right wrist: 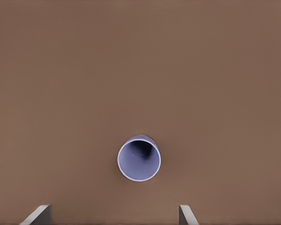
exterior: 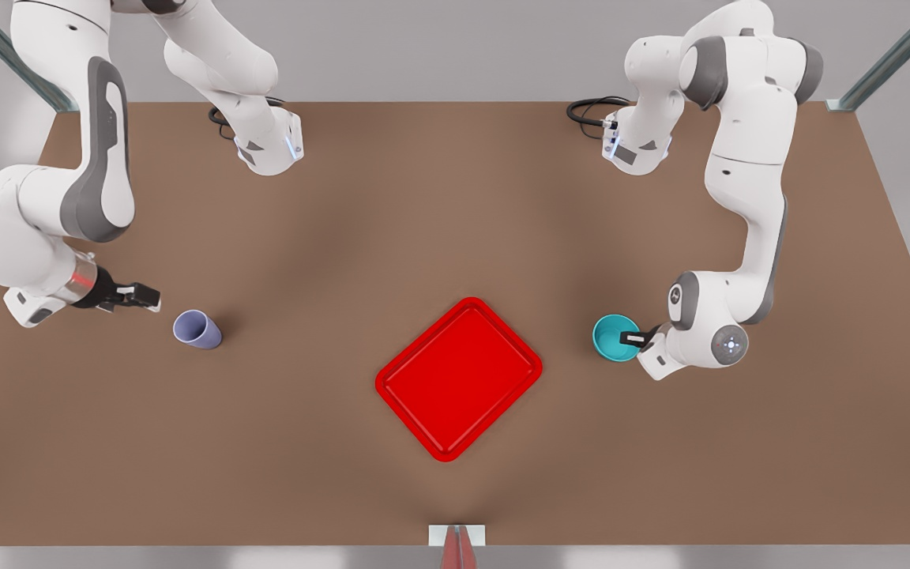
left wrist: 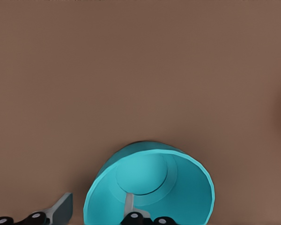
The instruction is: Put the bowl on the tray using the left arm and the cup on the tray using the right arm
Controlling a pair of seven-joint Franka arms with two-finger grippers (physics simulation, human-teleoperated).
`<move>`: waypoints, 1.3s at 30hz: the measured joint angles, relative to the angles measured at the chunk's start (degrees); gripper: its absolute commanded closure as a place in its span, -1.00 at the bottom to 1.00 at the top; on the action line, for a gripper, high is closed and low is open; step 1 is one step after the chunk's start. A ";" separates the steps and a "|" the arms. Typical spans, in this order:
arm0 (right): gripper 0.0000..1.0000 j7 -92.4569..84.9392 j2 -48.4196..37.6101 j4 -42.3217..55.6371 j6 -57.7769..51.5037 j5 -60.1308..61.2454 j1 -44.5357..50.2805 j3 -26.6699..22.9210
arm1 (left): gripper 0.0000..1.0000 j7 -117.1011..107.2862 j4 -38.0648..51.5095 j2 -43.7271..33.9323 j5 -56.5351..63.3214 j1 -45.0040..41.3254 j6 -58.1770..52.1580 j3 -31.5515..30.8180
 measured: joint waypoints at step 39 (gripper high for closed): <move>-1.00 1.05 -0.79 2.18 -2.98 0.26 0.61 0.26 | 0.57 -43.49 28.66 14.35 -12.74 -21.97 -6.35 -0.88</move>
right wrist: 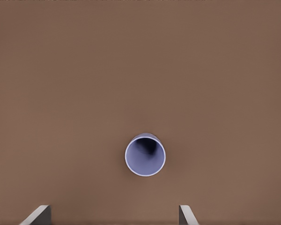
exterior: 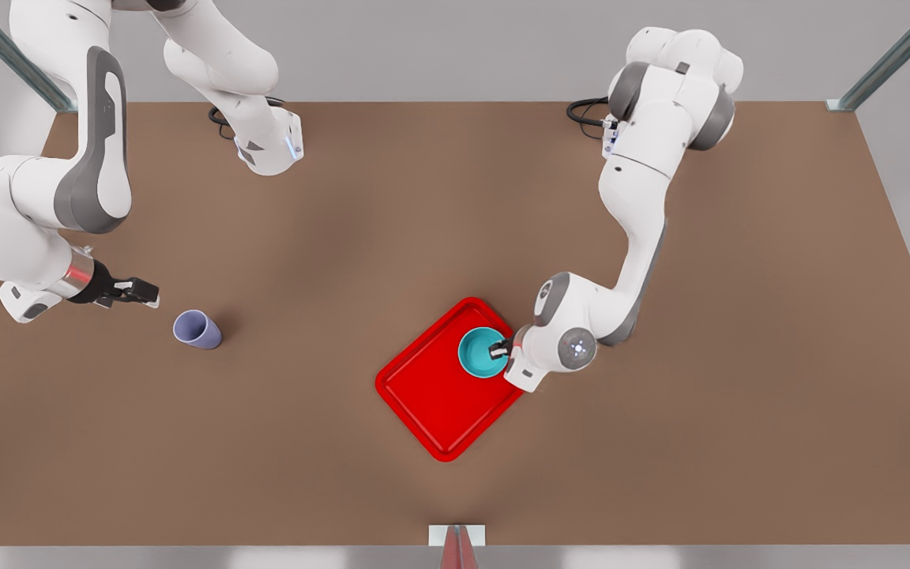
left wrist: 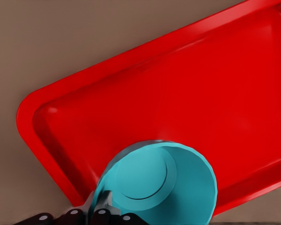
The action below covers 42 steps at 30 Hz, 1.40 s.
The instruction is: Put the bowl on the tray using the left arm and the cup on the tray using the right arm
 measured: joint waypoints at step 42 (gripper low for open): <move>-1.00 -2.64 8.06 -11.60 15.90 1.41 -1.33 -1.84 | -1.00 34.34 -4.93 -36.18 25.86 23.10 -36.28 -5.21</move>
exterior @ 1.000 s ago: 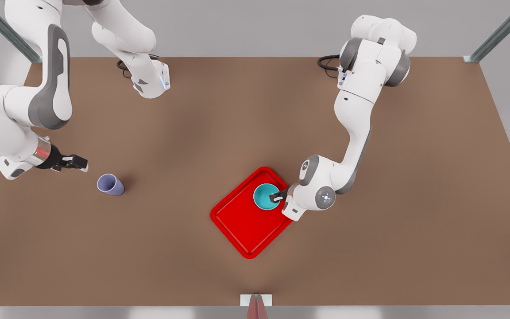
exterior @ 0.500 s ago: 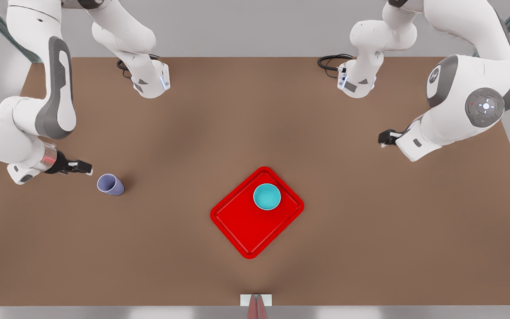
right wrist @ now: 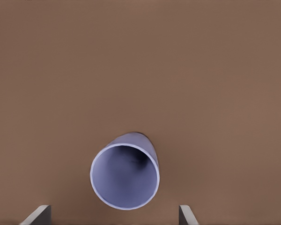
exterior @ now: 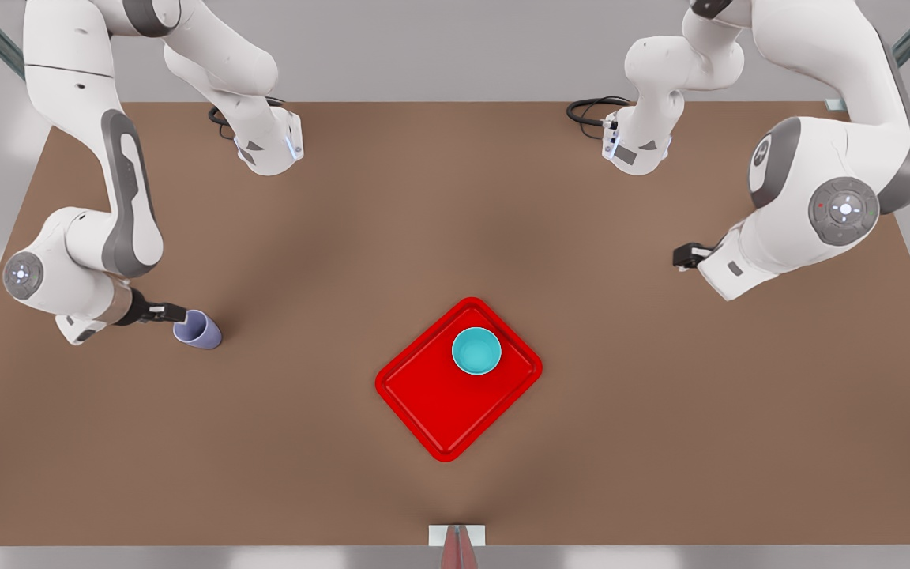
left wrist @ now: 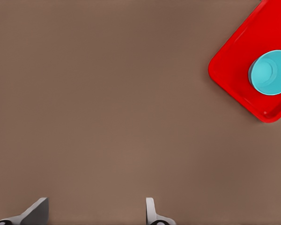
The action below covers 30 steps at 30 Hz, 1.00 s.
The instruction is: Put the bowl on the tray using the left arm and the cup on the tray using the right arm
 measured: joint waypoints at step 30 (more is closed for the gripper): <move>0.57 -1.49 8.46 -3.10 10.20 -0.35 -3.33 0.17 | -1.00 -0.08 0.00 0.48 0.21 0.01 0.18 0.11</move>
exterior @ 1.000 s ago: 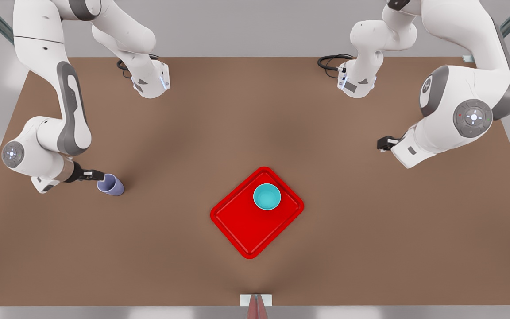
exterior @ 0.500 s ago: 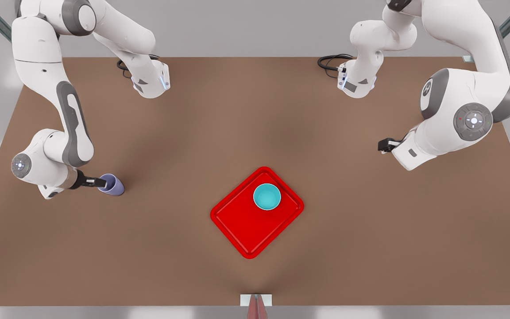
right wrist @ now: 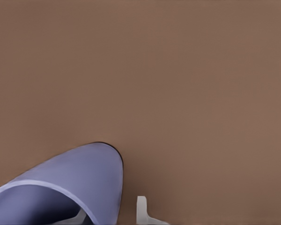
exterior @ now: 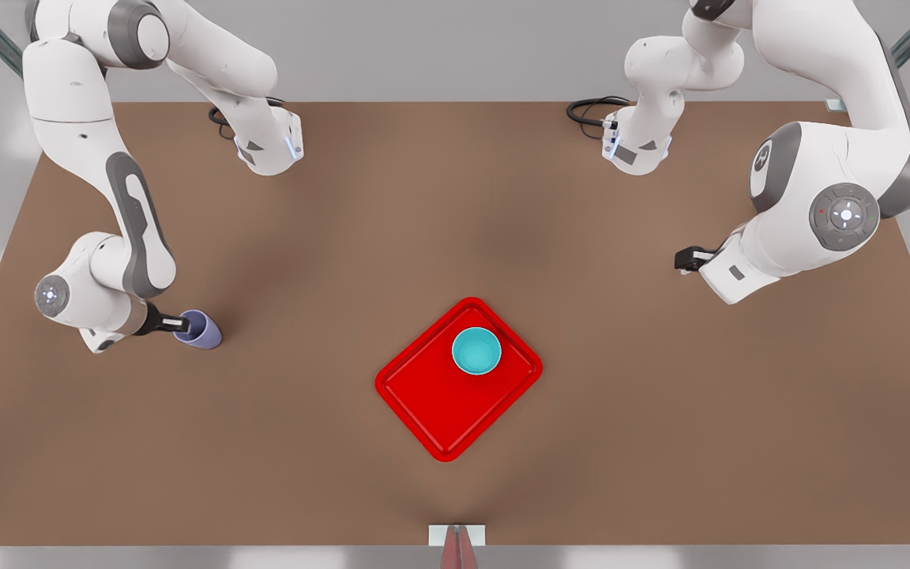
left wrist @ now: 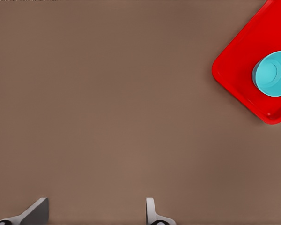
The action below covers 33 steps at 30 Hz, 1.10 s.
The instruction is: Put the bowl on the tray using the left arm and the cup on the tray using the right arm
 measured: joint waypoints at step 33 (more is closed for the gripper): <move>0.57 23.98 9.40 38.86 -29.66 3.28 21.66 2.98 | -1.00 -0.09 0.25 0.35 0.84 0.00 -0.09 0.00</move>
